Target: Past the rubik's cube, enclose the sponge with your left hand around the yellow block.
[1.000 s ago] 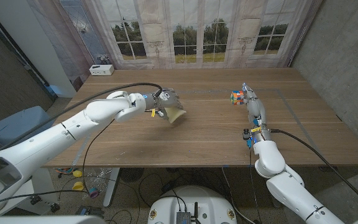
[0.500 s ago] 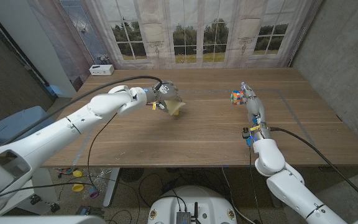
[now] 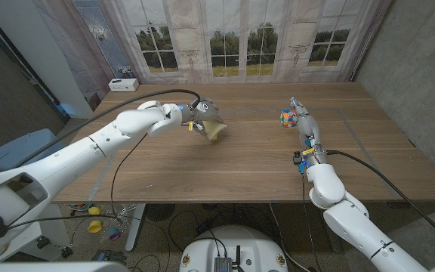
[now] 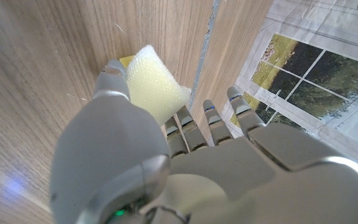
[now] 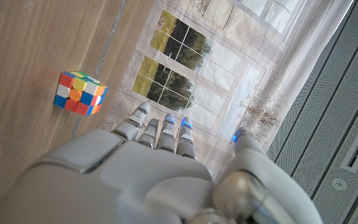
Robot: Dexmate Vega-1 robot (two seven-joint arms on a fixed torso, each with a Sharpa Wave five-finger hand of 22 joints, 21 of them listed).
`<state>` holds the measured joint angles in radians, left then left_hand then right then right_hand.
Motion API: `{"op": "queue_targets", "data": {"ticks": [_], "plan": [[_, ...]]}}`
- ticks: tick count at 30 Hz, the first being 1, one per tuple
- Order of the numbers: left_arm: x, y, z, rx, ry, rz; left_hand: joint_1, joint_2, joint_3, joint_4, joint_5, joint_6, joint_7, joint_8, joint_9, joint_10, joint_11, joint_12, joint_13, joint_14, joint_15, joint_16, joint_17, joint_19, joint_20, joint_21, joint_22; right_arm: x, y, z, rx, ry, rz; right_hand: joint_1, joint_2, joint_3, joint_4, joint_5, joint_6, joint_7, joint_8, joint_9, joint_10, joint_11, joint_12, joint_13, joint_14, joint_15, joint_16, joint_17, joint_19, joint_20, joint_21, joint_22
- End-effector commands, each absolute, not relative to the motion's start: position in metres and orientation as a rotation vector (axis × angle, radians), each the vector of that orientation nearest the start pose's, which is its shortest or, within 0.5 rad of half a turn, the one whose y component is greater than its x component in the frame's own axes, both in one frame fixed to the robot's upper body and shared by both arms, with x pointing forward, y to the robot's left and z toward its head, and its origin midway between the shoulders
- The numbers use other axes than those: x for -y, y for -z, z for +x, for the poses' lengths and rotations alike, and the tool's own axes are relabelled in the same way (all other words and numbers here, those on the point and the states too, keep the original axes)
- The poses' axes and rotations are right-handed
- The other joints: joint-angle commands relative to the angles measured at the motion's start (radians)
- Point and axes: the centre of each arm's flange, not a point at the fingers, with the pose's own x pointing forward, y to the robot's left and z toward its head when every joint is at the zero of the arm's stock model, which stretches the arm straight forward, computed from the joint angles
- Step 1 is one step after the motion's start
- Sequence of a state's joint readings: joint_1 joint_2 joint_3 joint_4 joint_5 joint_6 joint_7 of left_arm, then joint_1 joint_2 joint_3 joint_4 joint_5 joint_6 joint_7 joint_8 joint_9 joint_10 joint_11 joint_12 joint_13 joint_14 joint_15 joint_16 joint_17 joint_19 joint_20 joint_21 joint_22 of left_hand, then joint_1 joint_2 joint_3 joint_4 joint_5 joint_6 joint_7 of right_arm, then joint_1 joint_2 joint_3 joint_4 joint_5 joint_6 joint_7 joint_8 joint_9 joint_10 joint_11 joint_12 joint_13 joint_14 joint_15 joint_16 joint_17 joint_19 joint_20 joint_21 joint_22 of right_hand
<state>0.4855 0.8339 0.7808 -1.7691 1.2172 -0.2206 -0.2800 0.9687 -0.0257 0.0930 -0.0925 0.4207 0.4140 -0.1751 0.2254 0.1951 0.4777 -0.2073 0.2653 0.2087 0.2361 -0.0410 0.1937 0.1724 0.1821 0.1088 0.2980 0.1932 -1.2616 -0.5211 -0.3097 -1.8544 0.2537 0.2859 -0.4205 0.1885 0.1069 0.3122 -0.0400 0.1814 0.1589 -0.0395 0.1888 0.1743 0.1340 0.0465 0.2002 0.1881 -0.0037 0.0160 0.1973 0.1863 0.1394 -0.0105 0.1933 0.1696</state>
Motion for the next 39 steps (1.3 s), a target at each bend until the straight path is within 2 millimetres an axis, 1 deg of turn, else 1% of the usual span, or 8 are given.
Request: {"op": "queue_targets", "data": {"ticks": [1, 8, 14, 15, 22, 28, 32, 39], "plan": [[-0.148, -0.055, 0.601, 0.798, 0.164, 2.392, -0.006, -0.001, -0.009, -0.001, -0.005, -0.004, 0.003, -0.004, 0.003, -0.006, -0.002, -0.008, 0.003, 0.004, -0.085, -0.003, 0.001, 0.004, 0.005, -0.003, 0.002, 0.230, 0.066, 0.530, 0.738, -0.003, -0.078, 0.005, -0.007, 0.000, -0.005, 0.004, 0.008, 0.002, -0.002, 0.004, 0.008, 0.000, 0.000, 0.004, 0.008, 0.005, -0.002, 0.001, 0.010, 0.001, 0.006, 0.005], [-0.145, -0.052, 0.608, 0.770, 0.174, 2.414, -0.004, 0.000, -0.014, 0.000, -0.005, -0.015, 0.007, -0.012, 0.003, -0.019, 0.006, -0.017, 0.003, -0.003, -0.079, -0.006, 0.001, -0.001, 0.010, -0.007, 0.002, 0.230, 0.065, 0.533, 0.734, -0.003, -0.078, 0.004, -0.007, 0.000, -0.005, 0.004, 0.009, 0.001, -0.002, 0.004, 0.009, 0.002, 0.000, 0.004, 0.008, 0.005, -0.002, 0.001, 0.010, 0.001, 0.006, 0.005], [-0.145, -0.051, 0.617, 0.758, 0.185, 2.408, -0.005, 0.001, -0.018, 0.002, -0.005, -0.019, 0.008, -0.015, 0.004, -0.023, 0.003, -0.021, 0.003, -0.006, -0.079, -0.006, 0.002, -0.001, 0.008, -0.008, 0.002, 0.231, 0.064, 0.535, 0.731, -0.001, -0.079, 0.004, -0.008, 0.000, -0.005, 0.004, 0.008, 0.001, -0.002, 0.004, 0.009, 0.001, 0.000, 0.004, 0.008, 0.005, -0.002, 0.001, 0.010, 0.001, 0.006, 0.005], [-0.145, -0.050, 0.618, 0.758, 0.189, 2.407, -0.005, 0.001, -0.019, 0.003, -0.005, -0.019, 0.009, -0.015, 0.004, -0.023, 0.007, -0.021, 0.004, -0.006, -0.078, -0.006, 0.002, -0.001, 0.009, -0.009, 0.002, 0.231, 0.064, 0.535, 0.730, 0.000, -0.080, 0.004, -0.008, 0.000, -0.005, 0.004, 0.008, 0.001, -0.002, 0.004, 0.009, 0.001, 0.000, 0.004, 0.008, 0.005, -0.002, 0.001, 0.010, 0.001, 0.006, 0.005], [-0.140, -0.046, 0.625, 0.757, 0.230, 2.405, -0.005, 0.002, -0.023, 0.004, -0.005, -0.019, 0.009, -0.017, 0.004, -0.022, 0.006, -0.023, 0.004, -0.007, -0.076, -0.006, 0.002, -0.003, 0.011, -0.011, 0.002, 0.232, 0.063, 0.537, 0.722, 0.005, -0.081, 0.003, -0.008, 0.000, -0.006, 0.004, 0.008, 0.001, -0.002, 0.004, 0.009, 0.002, 0.000, 0.004, 0.007, 0.005, -0.003, 0.001, 0.010, 0.001, 0.005, 0.005], [-0.138, -0.042, 0.630, 0.745, 0.255, 2.410, -0.004, 0.003, -0.027, 0.005, -0.005, -0.019, 0.010, -0.018, 0.004, -0.022, 0.010, -0.024, 0.004, -0.008, -0.077, -0.006, 0.002, -0.002, 0.013, -0.012, 0.002, 0.232, 0.063, 0.540, 0.719, 0.007, -0.078, 0.003, -0.008, 0.000, -0.006, 0.004, 0.008, 0.001, -0.002, 0.004, 0.009, 0.002, -0.001, 0.004, 0.008, 0.004, -0.002, 0.001, 0.010, 0.001, 0.005, 0.005], [-0.136, -0.040, 0.633, 0.740, 0.272, 2.412, -0.003, 0.004, -0.029, 0.005, -0.004, -0.019, 0.009, -0.018, 0.004, -0.022, 0.006, -0.025, 0.004, -0.008, -0.077, -0.006, 0.002, -0.002, 0.013, -0.013, 0.002, 0.232, 0.063, 0.542, 0.717, 0.006, -0.078, 0.003, -0.008, 0.000, -0.006, 0.004, 0.008, 0.001, -0.003, 0.004, 0.009, 0.003, -0.001, 0.004, 0.007, 0.005, -0.002, 0.002, 0.009, 0.001, 0.005, 0.005], [-0.134, -0.036, 0.637, 0.716, 0.299, 2.411, -0.002, 0.008, -0.031, 0.007, -0.002, -0.026, 0.018, -0.022, 0.004, -0.027, 0.013, -0.028, 0.004, -0.010, -0.070, -0.006, 0.003, -0.003, 0.018, -0.015, 0.002, 0.233, 0.060, 0.546, 0.716, 0.004, -0.076, 0.001, -0.007, 0.000, -0.005, 0.004, 0.008, 0.001, -0.003, 0.004, 0.010, 0.003, -0.001, 0.004, 0.007, 0.005, -0.002, 0.002, 0.009, 0.001, 0.005, 0.005]]}}
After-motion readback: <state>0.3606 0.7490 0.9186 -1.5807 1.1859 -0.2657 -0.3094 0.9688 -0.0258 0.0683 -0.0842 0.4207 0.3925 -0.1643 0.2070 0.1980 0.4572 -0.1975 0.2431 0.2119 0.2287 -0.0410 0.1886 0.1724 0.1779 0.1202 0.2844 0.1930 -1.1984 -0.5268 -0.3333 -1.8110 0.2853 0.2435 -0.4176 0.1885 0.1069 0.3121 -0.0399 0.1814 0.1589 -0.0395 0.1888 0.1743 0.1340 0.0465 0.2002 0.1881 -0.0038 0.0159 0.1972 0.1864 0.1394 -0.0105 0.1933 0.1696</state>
